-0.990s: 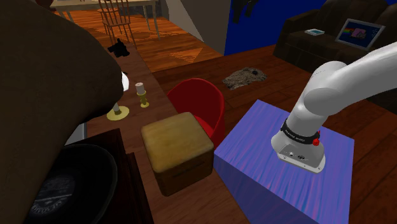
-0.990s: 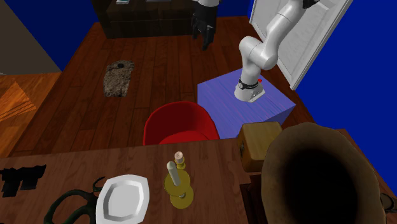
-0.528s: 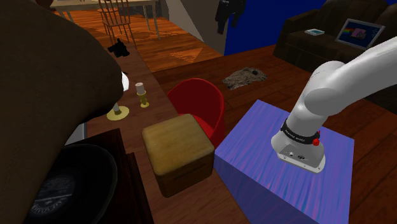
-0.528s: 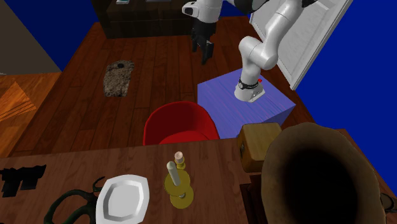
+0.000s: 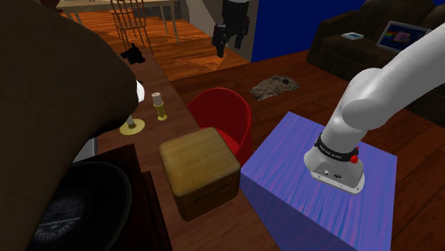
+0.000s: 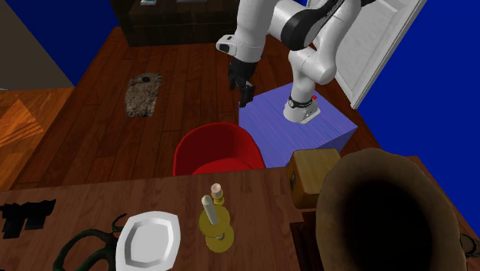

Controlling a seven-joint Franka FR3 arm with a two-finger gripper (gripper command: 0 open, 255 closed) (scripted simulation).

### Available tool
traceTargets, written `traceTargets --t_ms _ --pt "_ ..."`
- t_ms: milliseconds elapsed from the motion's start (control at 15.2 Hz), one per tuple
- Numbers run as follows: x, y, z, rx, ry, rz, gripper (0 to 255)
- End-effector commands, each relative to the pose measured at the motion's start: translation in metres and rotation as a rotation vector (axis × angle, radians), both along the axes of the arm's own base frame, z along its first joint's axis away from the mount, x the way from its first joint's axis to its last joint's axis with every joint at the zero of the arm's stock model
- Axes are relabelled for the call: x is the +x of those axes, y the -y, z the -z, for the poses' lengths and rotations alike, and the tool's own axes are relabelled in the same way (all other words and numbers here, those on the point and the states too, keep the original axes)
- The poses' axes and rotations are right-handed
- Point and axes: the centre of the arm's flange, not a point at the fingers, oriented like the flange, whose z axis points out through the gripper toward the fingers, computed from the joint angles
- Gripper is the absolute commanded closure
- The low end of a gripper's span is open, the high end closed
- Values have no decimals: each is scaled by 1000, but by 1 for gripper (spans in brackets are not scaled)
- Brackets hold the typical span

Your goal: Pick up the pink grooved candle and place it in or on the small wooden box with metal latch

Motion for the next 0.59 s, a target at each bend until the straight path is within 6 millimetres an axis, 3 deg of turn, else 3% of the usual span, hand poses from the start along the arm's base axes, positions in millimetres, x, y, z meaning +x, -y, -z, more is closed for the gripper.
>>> traceTargets --t_ms 0,528 --pt "14 -21 14 1 3 8 0" --pt "67 -94 68 0 10 36 0"
